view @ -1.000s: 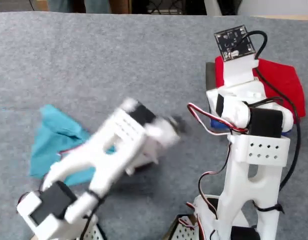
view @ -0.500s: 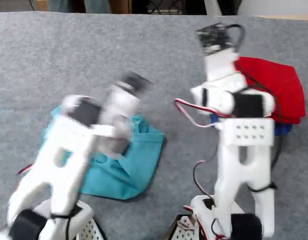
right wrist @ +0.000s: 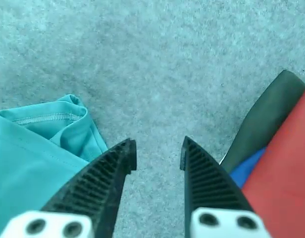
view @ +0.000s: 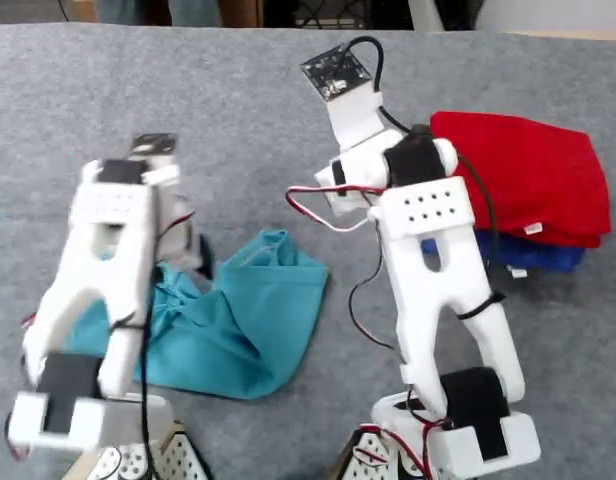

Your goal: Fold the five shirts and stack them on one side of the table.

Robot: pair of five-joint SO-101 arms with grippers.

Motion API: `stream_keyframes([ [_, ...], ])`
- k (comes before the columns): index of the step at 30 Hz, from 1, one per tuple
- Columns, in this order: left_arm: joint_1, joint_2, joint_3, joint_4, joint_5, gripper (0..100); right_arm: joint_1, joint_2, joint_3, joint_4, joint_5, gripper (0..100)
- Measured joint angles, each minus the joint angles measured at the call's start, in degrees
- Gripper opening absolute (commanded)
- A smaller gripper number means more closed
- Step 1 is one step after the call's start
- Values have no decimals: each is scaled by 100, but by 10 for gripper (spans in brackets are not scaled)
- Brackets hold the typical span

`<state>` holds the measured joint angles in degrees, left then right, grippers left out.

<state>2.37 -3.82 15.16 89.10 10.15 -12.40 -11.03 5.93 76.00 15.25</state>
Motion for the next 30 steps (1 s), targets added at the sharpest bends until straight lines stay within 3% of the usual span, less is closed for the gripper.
stream_keyframes([
  [8,492,1969,-2048,149,1626,292,607,44,0,0,-9,161],
  [11,677,2831,-2664,149,1855,280,624,44,0,0,0,160],
  [17,1345,4062,-3358,325,1864,141,730,44,53,0,0,159],
  [20,1442,4369,-3798,527,1644,16,985,44,79,0,-9,159],
  [25,1415,4633,-4308,1029,712,29,1257,44,79,0,0,159],
  [30,932,4097,-4387,1099,299,28,1345,44,97,0,0,159],
])
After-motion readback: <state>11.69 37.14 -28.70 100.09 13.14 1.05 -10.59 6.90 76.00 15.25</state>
